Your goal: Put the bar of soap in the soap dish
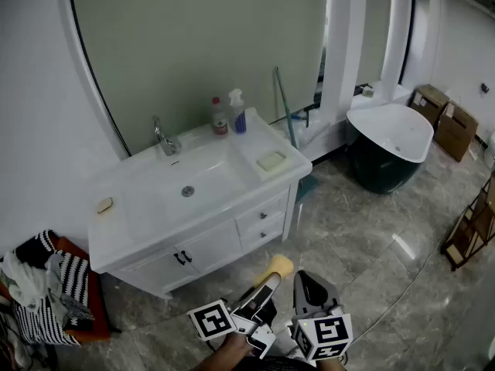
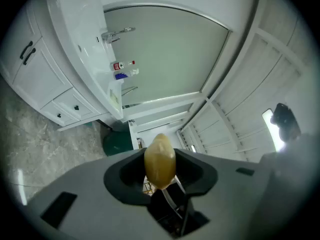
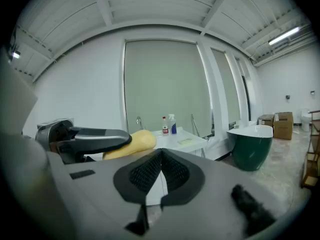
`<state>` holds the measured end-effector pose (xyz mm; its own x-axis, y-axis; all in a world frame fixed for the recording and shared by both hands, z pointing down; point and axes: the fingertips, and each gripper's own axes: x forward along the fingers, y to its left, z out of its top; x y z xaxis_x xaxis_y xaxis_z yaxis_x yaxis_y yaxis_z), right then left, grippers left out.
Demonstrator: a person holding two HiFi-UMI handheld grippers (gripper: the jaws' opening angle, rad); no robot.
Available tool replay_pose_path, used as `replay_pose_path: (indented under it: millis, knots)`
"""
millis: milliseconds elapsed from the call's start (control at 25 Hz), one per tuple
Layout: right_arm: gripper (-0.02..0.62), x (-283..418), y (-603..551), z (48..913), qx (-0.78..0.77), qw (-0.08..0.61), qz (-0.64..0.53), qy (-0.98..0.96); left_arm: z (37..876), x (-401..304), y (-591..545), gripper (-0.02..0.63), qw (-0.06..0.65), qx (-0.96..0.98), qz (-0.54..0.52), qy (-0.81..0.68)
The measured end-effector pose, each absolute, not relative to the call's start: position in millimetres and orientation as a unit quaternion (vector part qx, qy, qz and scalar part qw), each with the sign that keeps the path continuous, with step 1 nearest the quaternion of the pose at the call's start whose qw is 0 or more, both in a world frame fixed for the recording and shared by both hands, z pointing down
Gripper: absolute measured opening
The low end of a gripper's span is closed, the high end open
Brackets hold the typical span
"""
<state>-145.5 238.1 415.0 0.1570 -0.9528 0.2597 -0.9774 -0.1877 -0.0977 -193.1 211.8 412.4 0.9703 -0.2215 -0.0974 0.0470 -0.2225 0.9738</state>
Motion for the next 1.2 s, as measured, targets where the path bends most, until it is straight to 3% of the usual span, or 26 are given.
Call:
replay_pose_path:
  millis: [680, 1200]
  knots:
    - [0.012, -187.7, 205.0, 415.7, 0.768, 0.073, 0.125, -0.625, 415.5, -228.5, 178.2, 0.156, 0.644, 0.758, -0.104, -0.031]
    - [0.012, -166.8, 173.5, 408.4, 0.765, 0.074, 0.111, -0.63, 415.4, -212.8, 147.4, 0.156, 0.633, 0.764, -0.118, -0.042]
